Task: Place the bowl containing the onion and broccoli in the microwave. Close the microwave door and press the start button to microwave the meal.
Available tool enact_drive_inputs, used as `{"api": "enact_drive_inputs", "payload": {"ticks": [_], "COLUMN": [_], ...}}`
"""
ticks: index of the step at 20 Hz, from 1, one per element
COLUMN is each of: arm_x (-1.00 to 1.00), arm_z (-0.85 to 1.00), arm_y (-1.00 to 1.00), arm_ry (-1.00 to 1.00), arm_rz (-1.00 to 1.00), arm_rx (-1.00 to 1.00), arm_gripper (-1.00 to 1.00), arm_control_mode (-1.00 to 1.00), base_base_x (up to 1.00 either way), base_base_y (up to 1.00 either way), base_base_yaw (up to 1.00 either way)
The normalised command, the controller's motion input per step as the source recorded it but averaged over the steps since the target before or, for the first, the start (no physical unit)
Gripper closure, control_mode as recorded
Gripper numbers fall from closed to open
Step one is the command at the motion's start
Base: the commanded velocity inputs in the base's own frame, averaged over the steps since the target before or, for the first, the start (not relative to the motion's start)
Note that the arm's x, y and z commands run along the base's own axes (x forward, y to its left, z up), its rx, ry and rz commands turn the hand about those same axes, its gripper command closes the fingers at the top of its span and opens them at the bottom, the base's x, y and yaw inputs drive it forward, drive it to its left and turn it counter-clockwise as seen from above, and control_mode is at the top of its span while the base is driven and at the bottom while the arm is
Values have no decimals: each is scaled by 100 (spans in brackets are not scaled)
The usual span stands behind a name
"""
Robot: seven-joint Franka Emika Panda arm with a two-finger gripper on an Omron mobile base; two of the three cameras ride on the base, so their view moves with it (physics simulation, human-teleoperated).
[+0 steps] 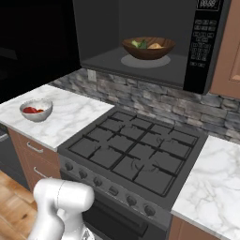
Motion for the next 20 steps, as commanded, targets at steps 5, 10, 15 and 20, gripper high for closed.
{"api": "enact_drive_inputs", "payload": {"ticks": [5,10,15,20], "arm_x": [-68,-16,4,33], "arm_z": [48,-2,-25,-23], "arm_y": [77,95,86,77], "arm_ry": [0,1,3,8], "arm_rz": [0,0,0,-4], "arm_rx": [-27,-27,-17,-11], "arm_gripper": [-100,-100,-100,-100], "arm_control_mode": [-100,-100,-100,-100], "base_base_x": [0,0,0,0], "base_base_y": [0,0,0,0], "base_base_yaw": [0,0,0,0]}}
